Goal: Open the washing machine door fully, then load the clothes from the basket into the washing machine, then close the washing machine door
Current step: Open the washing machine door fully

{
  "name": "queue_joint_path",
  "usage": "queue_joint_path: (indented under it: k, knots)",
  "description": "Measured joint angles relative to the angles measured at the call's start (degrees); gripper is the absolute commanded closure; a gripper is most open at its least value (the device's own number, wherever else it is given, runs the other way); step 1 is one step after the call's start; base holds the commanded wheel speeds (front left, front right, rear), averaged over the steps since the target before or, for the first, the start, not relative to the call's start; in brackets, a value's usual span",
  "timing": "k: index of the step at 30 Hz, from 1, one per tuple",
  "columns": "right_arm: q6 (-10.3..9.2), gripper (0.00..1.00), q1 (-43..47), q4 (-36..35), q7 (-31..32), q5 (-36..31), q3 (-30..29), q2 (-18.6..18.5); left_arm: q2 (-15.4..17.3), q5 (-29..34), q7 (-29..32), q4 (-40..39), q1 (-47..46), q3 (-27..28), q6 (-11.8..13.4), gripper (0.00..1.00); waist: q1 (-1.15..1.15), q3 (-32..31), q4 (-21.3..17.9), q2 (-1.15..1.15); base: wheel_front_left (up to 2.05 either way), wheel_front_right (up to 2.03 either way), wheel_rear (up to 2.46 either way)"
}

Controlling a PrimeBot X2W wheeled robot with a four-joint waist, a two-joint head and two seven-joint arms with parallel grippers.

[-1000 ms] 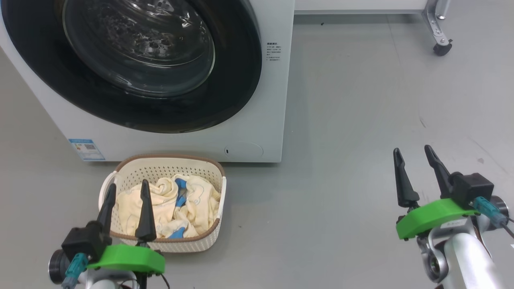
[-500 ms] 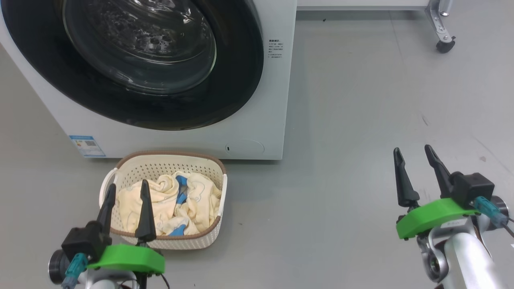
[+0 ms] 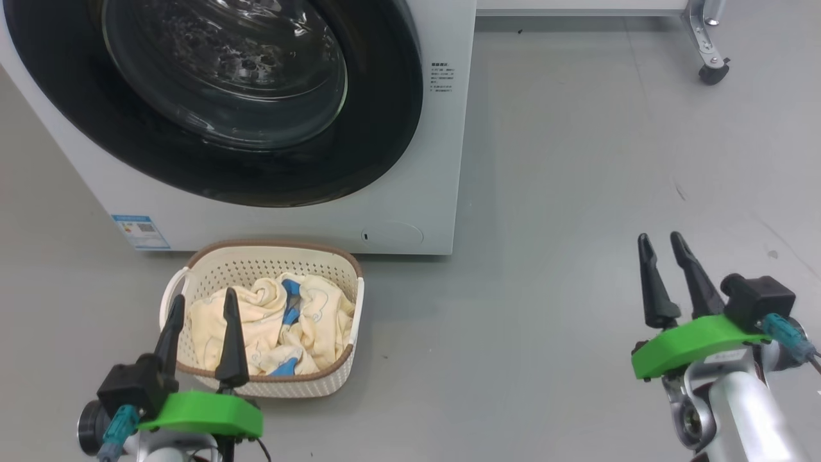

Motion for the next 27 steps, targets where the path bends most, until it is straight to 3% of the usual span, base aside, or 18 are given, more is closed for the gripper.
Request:
queue_joint_path:
  k: [9, 16, 22, 27]
  knots:
    - [0.00, 1.00, -0.07, 1.58, 0.00, 3.86, 1.41, 0.00, 0.00, 0.00, 0.00, -0.01, -0.01, 0.00, 0.00, 0.00, 0.00, 0.41, 0.23, 0.00, 0.00, 0.00, 0.00]
    - [0.00, 1.00, -1.19, 5.44, 0.01, 19.78, 2.15, 0.00, 0.00, 0.00, 0.00, -0.02, -0.05, -0.19, 0.01, 0.00, 0.00, 0.94, 0.75, 0.00, 0.00, 0.00, 0.00]
    - [-0.01, 1.00, -4.20, 7.80, 0.00, 41.89, 2.65, 0.00, 0.00, -0.64, 0.00, -0.09, -0.31, -0.68, 0.01, 0.00, 0.00, 2.01, 1.59, 0.00, 0.00, 0.00, 0.00]
    - [-0.01, 1.00, -6.66, 8.99, -0.10, 51.61, 3.08, 0.00, 0.00, -1.05, 0.00, -0.26, -1.24, -1.78, 0.00, 0.00, 0.00, 3.63, 2.23, 0.00, 0.00, 0.00, 0.00]
